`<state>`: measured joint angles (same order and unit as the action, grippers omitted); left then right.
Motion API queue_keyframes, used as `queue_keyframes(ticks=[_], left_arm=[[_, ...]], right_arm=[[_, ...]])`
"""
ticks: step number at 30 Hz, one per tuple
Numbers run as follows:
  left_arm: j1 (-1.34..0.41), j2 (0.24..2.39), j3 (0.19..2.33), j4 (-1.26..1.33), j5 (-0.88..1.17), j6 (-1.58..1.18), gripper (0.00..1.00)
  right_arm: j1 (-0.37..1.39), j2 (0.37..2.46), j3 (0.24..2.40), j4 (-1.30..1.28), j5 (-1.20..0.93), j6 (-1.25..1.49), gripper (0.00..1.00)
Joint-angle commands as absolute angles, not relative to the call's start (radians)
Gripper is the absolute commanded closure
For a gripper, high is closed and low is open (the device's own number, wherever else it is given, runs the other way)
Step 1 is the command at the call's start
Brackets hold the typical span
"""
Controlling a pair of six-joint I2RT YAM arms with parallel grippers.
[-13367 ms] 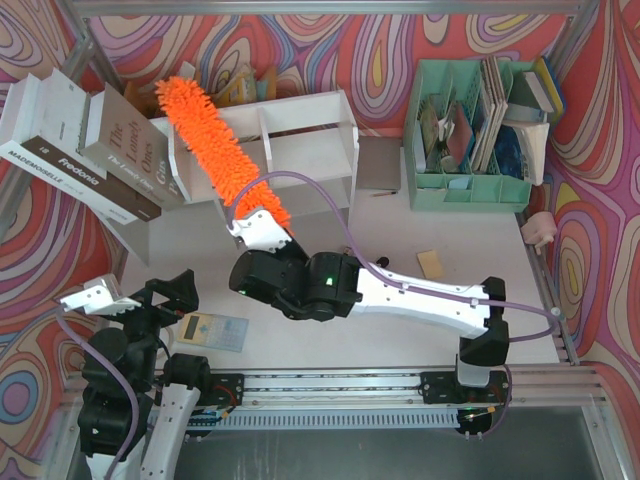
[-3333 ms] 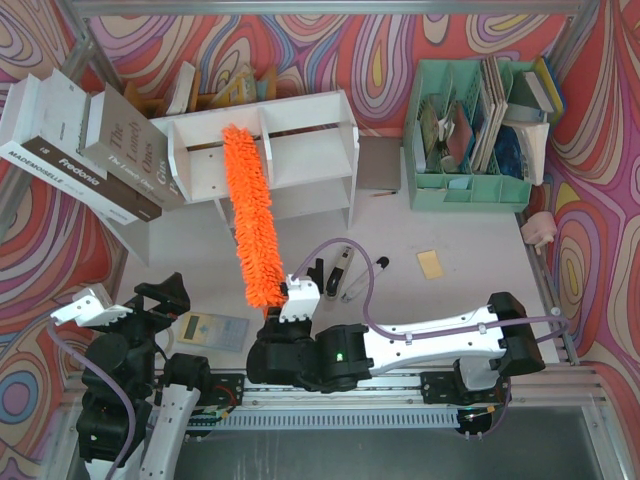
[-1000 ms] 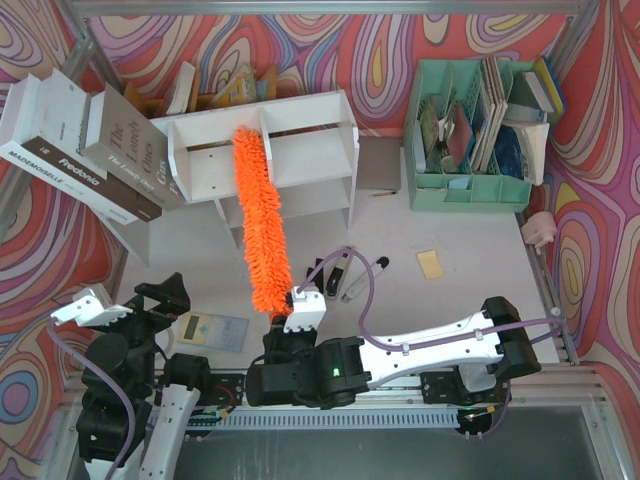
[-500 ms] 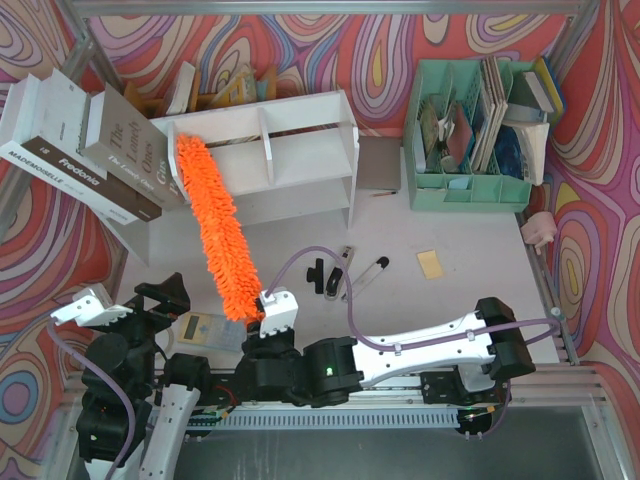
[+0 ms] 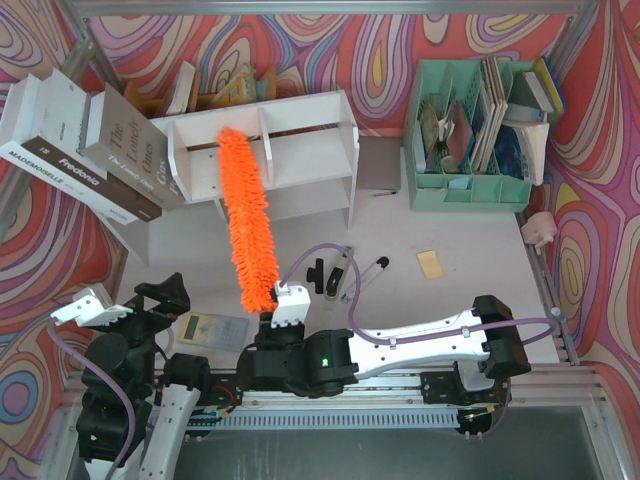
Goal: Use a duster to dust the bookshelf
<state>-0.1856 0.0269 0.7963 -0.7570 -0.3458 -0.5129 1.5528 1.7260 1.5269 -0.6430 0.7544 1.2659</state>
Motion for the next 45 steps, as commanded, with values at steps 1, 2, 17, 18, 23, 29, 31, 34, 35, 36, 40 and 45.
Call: queue_keyframes(ticks=[1,2,17,18,23,29,31,34,35,36,40,45], left_arm=[[-0.193,0.021,0.793,-0.756,-0.347,-0.518,0.02],[-0.193,0.022,0.793,-0.755,-0.347,-0.518,0.02],[-0.193,0.025,0.793,-0.755,-0.348,-0.518,0.02],[-0.193,0.025,0.793,-0.755,-0.347,-0.518,0.02],[-0.193,0.023,0.793,-0.755,-0.347,-0.518,0.01],[-0.193,0.022,0.793,-0.755,-0.347,-0.518,0.01],[-0.193,0.022,0.793,-0.755,-0.346,-0.518,0.02],[-0.193,0.023,0.793,-0.754,-0.345,-0.518,0.02],[-0.193,0.024,0.793,-0.754,-0.345,-0.518,0.02],[-0.193,0.023,0.793,-0.753,-0.345,-0.518,0.01],[-0.193,0.025,0.793,-0.753,-0.346,-0.518,0.01],[-0.193,0.027,0.792,-0.753,-0.346,-0.518,0.01]], right_arm=[[1.549,1.696,1.55,-0.858,0.863,1.51,1.0],[1.549,1.694,1.551,-0.878,0.868,1.535,1.0],[1.549,1.714,1.521,-0.423,0.684,1.044,1.0],[1.549,1.718,1.525,-0.416,0.675,1.029,1.0],[1.549,1.711,1.523,-0.446,0.695,1.064,1.0],[1.549,1.638,1.451,-0.513,0.781,1.217,1.0],[1.55,1.607,1.425,-0.51,0.799,1.237,1.0],[1.555,1.584,1.411,-0.514,0.825,1.25,1.0],[1.558,1.58,1.411,-0.514,0.832,1.244,1.0],[1.562,1.578,1.413,-0.504,0.837,1.227,1.0],[1.589,1.573,1.432,-0.456,0.883,1.132,1.0],[1.645,1.568,1.471,-0.44,1.003,1.046,1.0]])
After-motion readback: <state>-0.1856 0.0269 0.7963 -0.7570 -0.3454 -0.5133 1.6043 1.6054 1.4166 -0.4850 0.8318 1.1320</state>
